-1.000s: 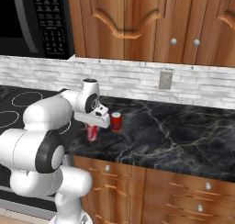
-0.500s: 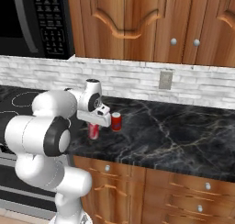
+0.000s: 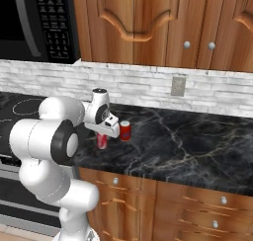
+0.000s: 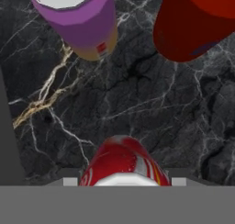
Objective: Four empty soda cans are scattered around the kitchen. Gather all the cans and cluster them next to the stove for recycling.
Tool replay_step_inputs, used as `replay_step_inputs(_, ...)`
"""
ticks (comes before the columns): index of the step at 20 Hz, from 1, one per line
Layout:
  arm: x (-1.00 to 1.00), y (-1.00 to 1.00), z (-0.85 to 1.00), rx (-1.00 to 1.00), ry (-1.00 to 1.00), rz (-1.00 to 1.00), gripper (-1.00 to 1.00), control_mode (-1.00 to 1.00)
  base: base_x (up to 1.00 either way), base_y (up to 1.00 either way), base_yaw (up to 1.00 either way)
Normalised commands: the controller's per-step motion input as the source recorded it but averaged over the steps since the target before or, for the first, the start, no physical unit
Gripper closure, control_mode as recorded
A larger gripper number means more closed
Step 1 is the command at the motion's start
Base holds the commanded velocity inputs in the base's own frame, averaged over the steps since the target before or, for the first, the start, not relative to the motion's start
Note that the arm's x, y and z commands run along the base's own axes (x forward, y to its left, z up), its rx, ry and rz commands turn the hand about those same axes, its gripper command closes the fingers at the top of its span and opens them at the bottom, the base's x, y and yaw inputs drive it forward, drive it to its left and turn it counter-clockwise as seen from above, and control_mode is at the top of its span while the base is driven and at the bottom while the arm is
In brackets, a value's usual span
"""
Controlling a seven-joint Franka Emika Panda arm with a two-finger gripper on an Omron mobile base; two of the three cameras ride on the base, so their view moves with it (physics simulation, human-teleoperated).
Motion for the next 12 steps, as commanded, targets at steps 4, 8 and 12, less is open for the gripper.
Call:
replay_step_inputs(4,0.13,0.05,-0.18,0.0,-0.02,-0.1,1.0,-1.0,0.0,0.0,0.0)
replay_step_inputs(8,0.1,0.01,-0.2,0.0,0.0,-0.09,1.0,-1.0,0.0,0.0,0.0)
replay_step_inputs(12,0.11,0.0,-0.19,0.0,0.0,-0.06,1.0,-1.0,0.0,0.0,0.0)
